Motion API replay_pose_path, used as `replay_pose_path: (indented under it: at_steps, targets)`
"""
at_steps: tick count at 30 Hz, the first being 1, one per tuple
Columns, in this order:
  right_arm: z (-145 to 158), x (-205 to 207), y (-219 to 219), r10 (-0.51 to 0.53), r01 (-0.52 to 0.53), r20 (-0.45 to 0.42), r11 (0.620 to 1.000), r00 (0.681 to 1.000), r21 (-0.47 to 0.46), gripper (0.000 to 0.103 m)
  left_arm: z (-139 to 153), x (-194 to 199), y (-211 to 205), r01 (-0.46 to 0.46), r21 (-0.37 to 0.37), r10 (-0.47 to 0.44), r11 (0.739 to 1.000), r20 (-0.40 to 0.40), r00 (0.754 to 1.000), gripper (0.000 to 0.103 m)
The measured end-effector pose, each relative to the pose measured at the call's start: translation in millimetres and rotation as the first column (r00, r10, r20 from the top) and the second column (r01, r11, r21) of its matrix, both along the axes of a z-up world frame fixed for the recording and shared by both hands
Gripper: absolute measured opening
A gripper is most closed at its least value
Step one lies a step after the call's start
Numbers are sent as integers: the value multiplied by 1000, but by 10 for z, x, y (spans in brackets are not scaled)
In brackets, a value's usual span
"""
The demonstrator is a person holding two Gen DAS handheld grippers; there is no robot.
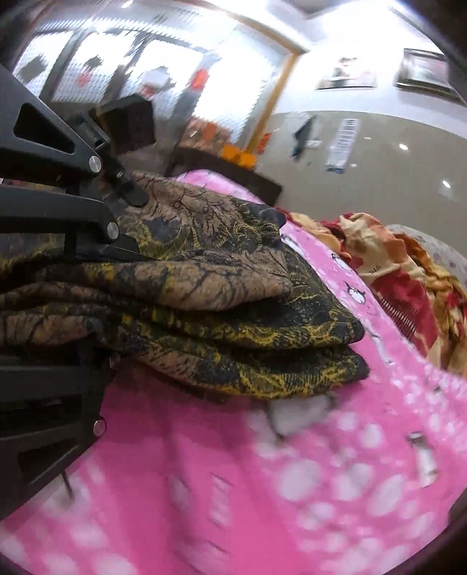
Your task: Fold small clothes
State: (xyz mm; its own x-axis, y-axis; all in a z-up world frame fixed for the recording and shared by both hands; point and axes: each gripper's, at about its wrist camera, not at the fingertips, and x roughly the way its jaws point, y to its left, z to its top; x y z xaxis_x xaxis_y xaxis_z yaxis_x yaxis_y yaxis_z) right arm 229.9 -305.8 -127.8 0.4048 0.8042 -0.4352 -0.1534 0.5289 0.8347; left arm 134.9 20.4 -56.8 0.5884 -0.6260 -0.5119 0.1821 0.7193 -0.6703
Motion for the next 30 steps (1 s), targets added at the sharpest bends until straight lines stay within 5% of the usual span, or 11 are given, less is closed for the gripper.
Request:
replay_pose_path:
  at_steps: [4,12,22,26,30]
  targets:
    - [-97,-29,257,6,-3,-29,995,1000,104,24,-5,-102,404,-9,20,9,1000,8,1000,19]
    - [-165,23,1276,198,-186,-31,957,980,222,24,-236,-400,1355,-96,41,98,995,-55,994,19]
    - [-111,-49,1123,147,-143,-21,981,989,127,20,-226,-321,1162,-108,157,126,982,-113,986,44]
    - [-32,-166,849,54,-48,-60,994,997,100,35,-44,-452,1373,-195,214,219,957,-91,971,48]
    - [418,-436,731,-34,44,66,988,997,-150,36,243,-529,1279,-258,252,269,933,-12,963,48]
